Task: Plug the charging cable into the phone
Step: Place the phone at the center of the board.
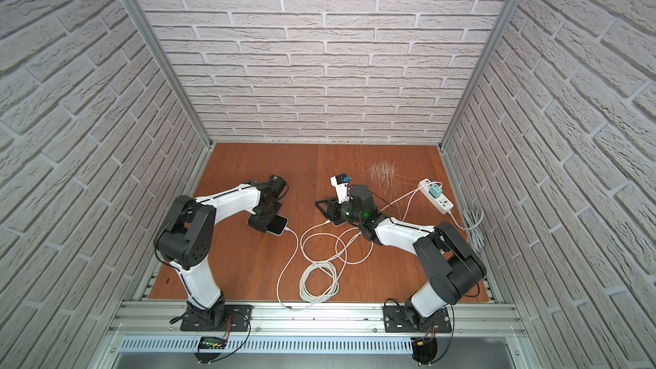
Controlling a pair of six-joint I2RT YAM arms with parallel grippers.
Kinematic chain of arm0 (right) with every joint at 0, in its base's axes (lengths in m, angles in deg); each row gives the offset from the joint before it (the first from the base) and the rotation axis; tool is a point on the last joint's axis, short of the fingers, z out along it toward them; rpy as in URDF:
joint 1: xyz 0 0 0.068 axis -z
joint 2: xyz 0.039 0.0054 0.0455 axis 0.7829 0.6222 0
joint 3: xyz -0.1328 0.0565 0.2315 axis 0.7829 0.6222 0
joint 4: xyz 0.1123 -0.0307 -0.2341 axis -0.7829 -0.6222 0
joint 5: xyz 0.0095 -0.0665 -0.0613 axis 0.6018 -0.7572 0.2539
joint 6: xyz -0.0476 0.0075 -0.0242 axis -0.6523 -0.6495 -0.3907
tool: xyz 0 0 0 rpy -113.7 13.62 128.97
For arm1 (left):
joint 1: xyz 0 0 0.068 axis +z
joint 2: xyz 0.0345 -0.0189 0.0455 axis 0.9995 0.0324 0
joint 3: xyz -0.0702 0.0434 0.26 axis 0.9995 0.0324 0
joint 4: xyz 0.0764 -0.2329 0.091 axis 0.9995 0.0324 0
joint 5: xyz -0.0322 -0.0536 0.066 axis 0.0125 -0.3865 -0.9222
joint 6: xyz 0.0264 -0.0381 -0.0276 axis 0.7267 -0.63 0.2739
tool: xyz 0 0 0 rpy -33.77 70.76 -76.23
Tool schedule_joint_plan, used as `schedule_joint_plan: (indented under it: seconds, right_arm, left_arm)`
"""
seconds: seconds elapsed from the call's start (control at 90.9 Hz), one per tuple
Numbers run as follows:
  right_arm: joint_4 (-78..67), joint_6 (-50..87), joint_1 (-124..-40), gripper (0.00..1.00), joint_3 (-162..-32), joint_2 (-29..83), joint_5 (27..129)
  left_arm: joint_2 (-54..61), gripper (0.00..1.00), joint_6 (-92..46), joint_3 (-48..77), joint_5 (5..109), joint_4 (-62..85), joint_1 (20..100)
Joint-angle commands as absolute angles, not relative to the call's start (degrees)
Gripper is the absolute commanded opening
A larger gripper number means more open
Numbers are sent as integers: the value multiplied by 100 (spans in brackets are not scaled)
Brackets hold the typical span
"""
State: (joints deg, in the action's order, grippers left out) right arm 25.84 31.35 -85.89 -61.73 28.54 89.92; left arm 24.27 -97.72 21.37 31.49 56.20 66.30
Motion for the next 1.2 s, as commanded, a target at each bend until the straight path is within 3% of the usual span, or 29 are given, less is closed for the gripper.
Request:
schedule_joint_plan:
  seconds: [0.0, 0.935, 1.188]
  right_arm:
    - [2708, 3084, -8559, 42, -6125, 2687, 9009]
    - [2732, 3068, -8570, 43, -6125, 2720, 9052]
    - [2772, 3079, -8564, 43, -6115, 2726, 9062]
  left_arm:
    - [2490, 67, -9760, 2180, 3146, 5441, 6689]
    - [3127, 68, -9709, 1516, 3646, 5433, 7411]
    - [3328, 81, -9702, 1458, 3752, 5349, 7408]
